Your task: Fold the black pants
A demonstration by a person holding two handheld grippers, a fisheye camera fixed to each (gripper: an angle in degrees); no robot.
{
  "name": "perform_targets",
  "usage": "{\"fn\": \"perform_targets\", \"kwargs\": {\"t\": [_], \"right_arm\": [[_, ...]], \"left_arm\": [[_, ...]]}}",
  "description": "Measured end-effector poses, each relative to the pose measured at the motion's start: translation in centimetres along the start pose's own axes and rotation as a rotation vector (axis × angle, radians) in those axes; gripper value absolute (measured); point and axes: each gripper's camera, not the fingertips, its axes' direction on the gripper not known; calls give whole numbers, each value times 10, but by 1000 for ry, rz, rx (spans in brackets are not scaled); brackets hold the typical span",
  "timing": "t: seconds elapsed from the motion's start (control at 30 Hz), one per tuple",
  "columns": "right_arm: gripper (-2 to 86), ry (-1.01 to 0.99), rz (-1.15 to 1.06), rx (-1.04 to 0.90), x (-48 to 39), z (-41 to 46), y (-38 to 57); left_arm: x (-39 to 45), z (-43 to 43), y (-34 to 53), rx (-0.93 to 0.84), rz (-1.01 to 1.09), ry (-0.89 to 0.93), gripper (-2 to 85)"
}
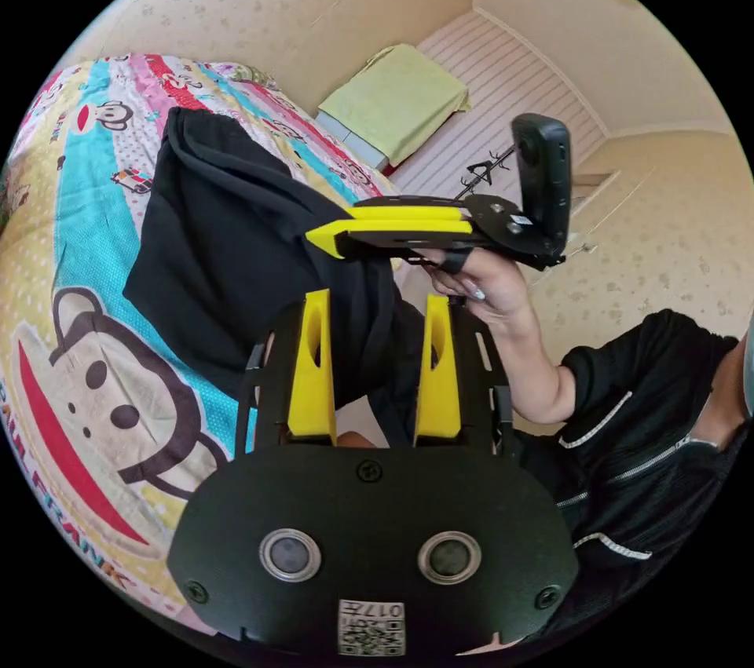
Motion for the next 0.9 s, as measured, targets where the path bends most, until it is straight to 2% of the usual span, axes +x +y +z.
{"fn": "perform_targets", "kwargs": {"t": [0.13,0.23,0.4,0.47,0.63,0.8,0.9], "right_arm": [[44,38,-61,-8,8,-8,10],[63,-52,-25,71,43,-28,43],[65,-451,165,471,156,-84,174],[66,-533,261,540,196,-87,221],[122,-773,465,512,272,-55,311],[151,-1075,496,676,300,-20,356],[158,-1159,522,732,311,-8,359]], "left_arm": [[-23,11,-5,-63,-57,34,96],[-39,3,-1,-31,-80,117,60],[-64,-10,0,-15,-107,211,52],[-82,-19,-1,21,-147,283,51],[-110,-40,-4,119,-195,450,51],[-129,-46,-8,143,-223,506,50],[-135,-50,-8,146,-238,512,50]]}}
